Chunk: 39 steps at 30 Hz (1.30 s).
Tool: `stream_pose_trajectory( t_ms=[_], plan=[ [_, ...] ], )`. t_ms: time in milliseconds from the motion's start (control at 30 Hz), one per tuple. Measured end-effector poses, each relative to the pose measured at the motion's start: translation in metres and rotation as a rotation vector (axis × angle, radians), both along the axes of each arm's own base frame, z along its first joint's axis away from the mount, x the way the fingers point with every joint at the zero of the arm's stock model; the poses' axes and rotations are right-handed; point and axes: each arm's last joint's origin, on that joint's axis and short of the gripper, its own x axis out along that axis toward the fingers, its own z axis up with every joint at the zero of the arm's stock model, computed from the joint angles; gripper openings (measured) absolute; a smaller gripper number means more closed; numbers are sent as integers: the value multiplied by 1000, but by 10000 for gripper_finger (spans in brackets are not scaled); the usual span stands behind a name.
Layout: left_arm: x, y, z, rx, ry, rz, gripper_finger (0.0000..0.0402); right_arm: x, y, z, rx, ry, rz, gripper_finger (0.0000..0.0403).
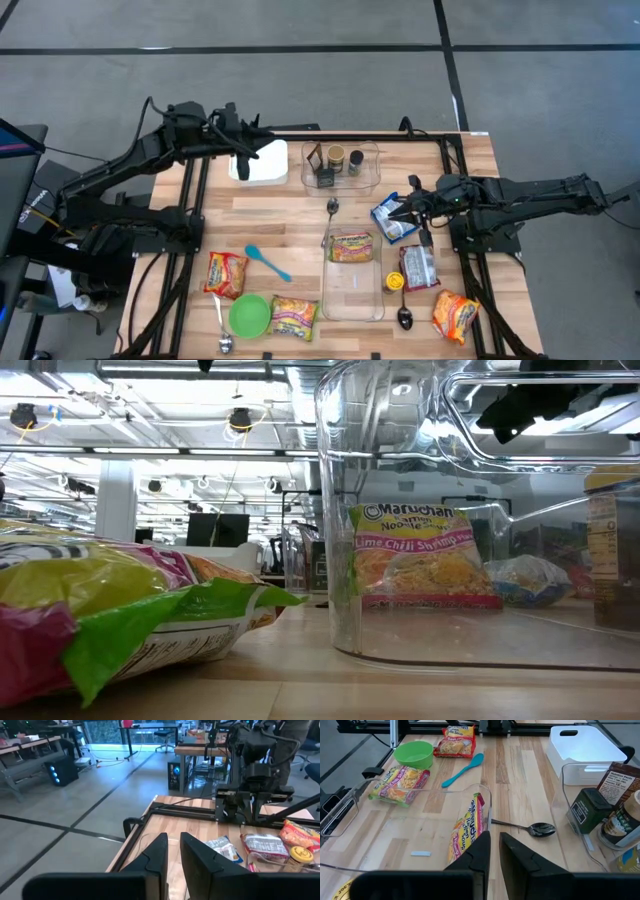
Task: Pick & Place Food Item
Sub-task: Put the yellow seasoning bottle into the top transparent bin
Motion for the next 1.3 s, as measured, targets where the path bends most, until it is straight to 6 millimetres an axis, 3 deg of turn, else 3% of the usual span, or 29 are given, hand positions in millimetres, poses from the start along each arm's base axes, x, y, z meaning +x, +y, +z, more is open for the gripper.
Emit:
stream_pose_trajectory(
  t_ms=[500,933,1300],
  plan=[
    [0,0,0,2,-4,0,43,0,0,0,14,-1,-7,35],
    [0,0,0,2,-4,0,43,-1,1,-2,449,58,-220,35],
    [0,0,0,1,-3,0,43,-4,9,-4,663,167,-133,35]
  ],
)
